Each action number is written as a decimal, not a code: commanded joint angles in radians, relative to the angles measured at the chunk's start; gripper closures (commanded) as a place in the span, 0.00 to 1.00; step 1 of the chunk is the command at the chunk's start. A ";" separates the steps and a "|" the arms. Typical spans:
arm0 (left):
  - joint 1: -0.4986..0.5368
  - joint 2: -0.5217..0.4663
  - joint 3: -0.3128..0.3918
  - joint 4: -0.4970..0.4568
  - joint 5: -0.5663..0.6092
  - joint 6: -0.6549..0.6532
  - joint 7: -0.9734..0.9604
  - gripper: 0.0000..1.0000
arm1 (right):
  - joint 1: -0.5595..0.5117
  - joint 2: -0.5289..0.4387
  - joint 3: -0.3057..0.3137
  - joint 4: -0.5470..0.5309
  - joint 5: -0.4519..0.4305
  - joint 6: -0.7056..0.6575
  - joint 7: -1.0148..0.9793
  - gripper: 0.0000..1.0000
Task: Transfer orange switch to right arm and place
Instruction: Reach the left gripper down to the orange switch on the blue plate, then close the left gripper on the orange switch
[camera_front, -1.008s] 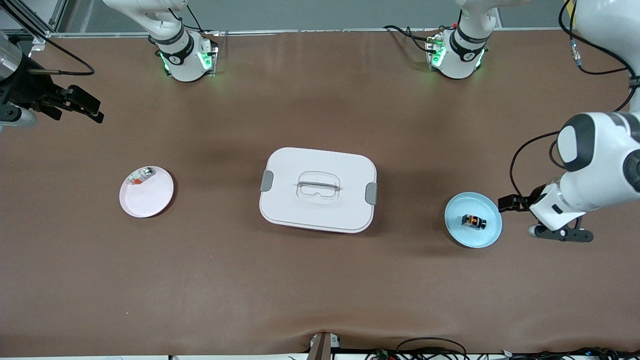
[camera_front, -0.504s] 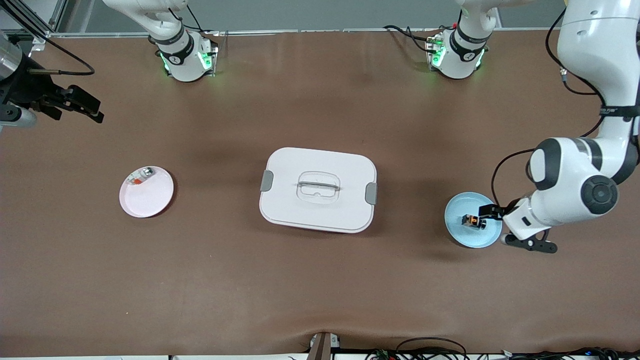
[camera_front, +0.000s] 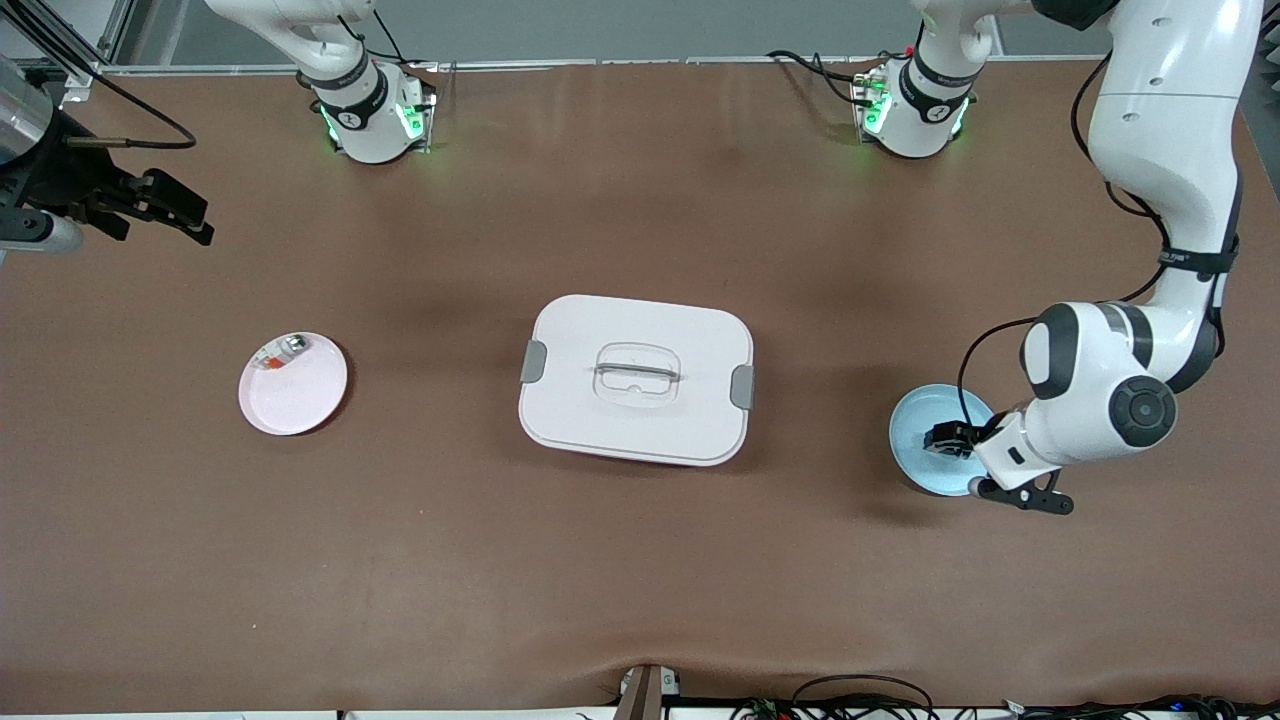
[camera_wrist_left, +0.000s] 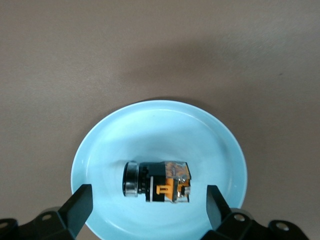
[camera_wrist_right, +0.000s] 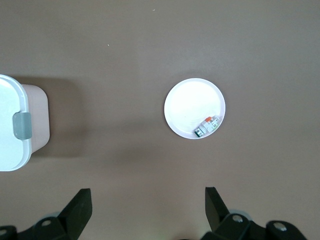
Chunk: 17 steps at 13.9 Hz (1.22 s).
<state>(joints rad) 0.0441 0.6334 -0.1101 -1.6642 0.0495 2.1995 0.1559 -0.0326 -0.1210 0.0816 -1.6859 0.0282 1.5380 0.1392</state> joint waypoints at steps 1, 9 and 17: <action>-0.010 0.015 -0.002 -0.011 0.052 0.012 -0.012 0.00 | 0.003 -0.019 -0.005 -0.014 -0.001 0.004 -0.006 0.00; -0.007 0.031 -0.002 -0.057 0.053 0.062 -0.018 0.00 | 0.002 -0.019 -0.005 -0.014 -0.001 0.002 -0.006 0.00; -0.006 0.046 -0.002 -0.065 0.053 0.086 -0.016 0.00 | 0.003 -0.019 -0.005 -0.014 -0.001 -0.001 -0.006 0.00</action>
<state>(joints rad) 0.0368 0.6827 -0.1101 -1.7187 0.0802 2.2644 0.1547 -0.0326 -0.1210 0.0807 -1.6860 0.0281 1.5380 0.1392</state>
